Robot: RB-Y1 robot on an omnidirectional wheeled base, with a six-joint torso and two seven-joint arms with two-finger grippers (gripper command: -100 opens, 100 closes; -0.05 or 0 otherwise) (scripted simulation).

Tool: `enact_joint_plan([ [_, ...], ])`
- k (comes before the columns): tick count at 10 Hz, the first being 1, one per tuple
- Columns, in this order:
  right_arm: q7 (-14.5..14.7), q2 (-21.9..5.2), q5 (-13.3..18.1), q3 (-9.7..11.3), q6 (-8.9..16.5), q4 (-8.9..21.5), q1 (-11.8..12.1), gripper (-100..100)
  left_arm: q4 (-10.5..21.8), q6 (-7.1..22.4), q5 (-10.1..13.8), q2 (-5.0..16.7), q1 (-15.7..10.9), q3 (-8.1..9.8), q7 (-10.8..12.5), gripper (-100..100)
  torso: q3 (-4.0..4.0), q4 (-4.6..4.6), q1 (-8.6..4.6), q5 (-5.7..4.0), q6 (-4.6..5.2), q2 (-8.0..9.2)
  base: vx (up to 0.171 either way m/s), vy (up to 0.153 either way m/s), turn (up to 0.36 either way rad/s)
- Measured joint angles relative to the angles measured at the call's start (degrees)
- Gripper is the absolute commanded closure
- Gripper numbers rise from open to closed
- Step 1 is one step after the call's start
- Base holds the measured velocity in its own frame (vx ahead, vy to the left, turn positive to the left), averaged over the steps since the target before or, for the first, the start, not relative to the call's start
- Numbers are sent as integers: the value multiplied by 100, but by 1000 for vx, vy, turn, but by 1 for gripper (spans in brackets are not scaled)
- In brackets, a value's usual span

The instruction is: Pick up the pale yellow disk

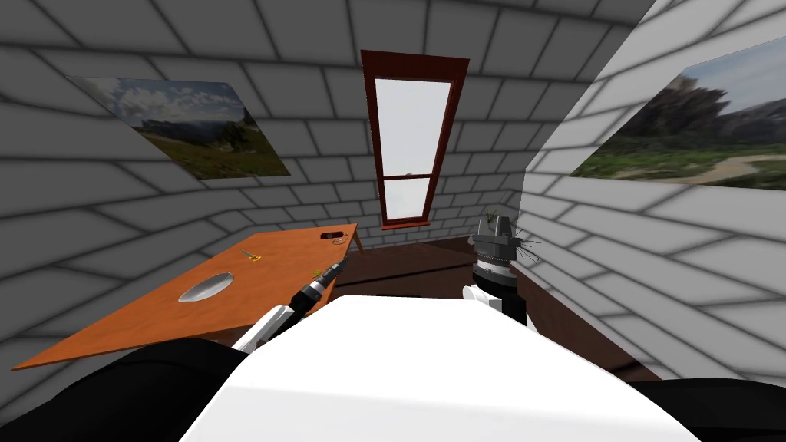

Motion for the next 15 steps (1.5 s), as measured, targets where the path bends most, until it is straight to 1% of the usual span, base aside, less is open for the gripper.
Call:
enact_joint_plan([
  [1,0,0,0,0,0,0,-1,0,217,-59,-8,103,75,78,35,-100,5,1,8,1,0,11,159,-84,18],
  [2,0,0,0,0,0,0,0,0,295,-31,-100,204,238,80,68,-100,4,2,2,1,0,7,145,-53,20],
  [3,0,0,0,0,0,0,-1,0,447,-15,-164,216,269,56,54,-100,5,2,12,2,1,11,66,-6,-1],
  [4,0,-1,0,0,0,0,-1,0,624,-36,-177,238,208,48,46,-100,17,6,28,6,2,32,127,-22,3],
  [5,0,-1,0,-1,0,0,-1,0,826,-14,-248,350,218,22,79,-100,12,5,27,6,1,20,146,-37,15],
  [6,0,-1,0,0,0,0,-1,0,982,4,-290,406,249,13,102,-100,8,3,22,5,1,15,193,-36,20],
  [7,0,-1,0,-1,0,0,0,0,1225,24,-366,518,246,-28,136,-100,-1,0,22,5,1,-2,172,-15,5],
  [8,0,-1,0,-1,0,0,0,0,1330,24,-400,551,376,-13,142,-100,0,-1,27,5,0,3,197,-13,8],
  [9,0,-1,0,-1,0,0,0,0,1603,-1,-473,604,371,-62,127,-100,-4,-1,30,7,2,-6,169,-27,0],
  [10,0,-1,0,-1,0,0,0,0,1746,12,-518,619,450,-85,117,-100,0,-1,25,5,1,2,189,4,9],
  [11,0,-1,0,-1,0,0,0,0,1852,53,-581,678,579,-125,130,-100,-2,-1,34,6,1,-3,160,10,3],
  [12,0,-1,0,-1,0,0,0,0,2050,6,-583,767,615,-99,155,-100,1,0,38,8,2,5,70,-3,-4],
  [13,0,-1,0,-1,0,0,-1,0,2160,-7,-589,793,620,-104,173,-100,15,5,34,7,2,31,94,16,-1],
  [14,0,-1,0,-1,0,0,-1,0,2363,-11,-642,815,637,-163,162,-100,17,6,40,8,1,31,132,13,0],
  [15,0,-1,0,-1,0,0,-1,0,2553,-43,-653,857,698,-159,158,-100,12,5,40,8,1,23,224,4,-5],
])
